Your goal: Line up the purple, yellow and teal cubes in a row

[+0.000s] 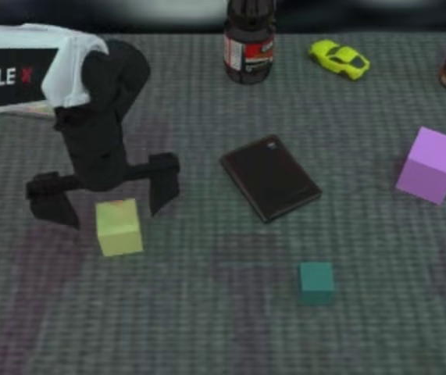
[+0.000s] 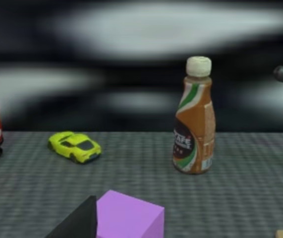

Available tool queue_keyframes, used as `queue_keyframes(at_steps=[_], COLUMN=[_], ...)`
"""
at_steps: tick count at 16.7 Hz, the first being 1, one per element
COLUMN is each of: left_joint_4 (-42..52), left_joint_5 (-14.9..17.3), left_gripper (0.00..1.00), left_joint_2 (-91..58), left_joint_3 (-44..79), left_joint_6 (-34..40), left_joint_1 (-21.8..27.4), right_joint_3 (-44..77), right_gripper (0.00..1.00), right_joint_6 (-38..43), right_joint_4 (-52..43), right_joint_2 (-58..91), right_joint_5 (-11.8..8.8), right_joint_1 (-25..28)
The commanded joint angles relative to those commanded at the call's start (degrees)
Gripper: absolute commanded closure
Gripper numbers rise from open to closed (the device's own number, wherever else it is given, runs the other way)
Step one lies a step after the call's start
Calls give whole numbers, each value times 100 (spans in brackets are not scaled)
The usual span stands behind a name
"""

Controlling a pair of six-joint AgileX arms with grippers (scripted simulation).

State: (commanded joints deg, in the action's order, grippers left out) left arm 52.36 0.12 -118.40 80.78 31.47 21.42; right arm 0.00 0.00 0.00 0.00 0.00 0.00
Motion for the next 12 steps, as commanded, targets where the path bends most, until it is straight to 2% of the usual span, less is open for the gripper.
queue_keyframes(at_steps=[4, 9, 12], left_joint_4=[-732, -811, -811], left_joint_5=[1, 2, 2], left_gripper=[0, 0, 23], left_joint_2=[-302, -337, -337], left_joint_3=[-428, -476, -476], left_joint_6=[-14, -15, -15], left_joint_1=[-9, -10, -10], right_joint_3=[0, 0, 0], right_gripper=[0, 0, 0], right_joint_6=[0, 0, 0], right_joint_4=[0, 0, 0], right_joint_2=[0, 0, 0], right_joint_5=[0, 0, 0], right_joint_1=[0, 0, 0])
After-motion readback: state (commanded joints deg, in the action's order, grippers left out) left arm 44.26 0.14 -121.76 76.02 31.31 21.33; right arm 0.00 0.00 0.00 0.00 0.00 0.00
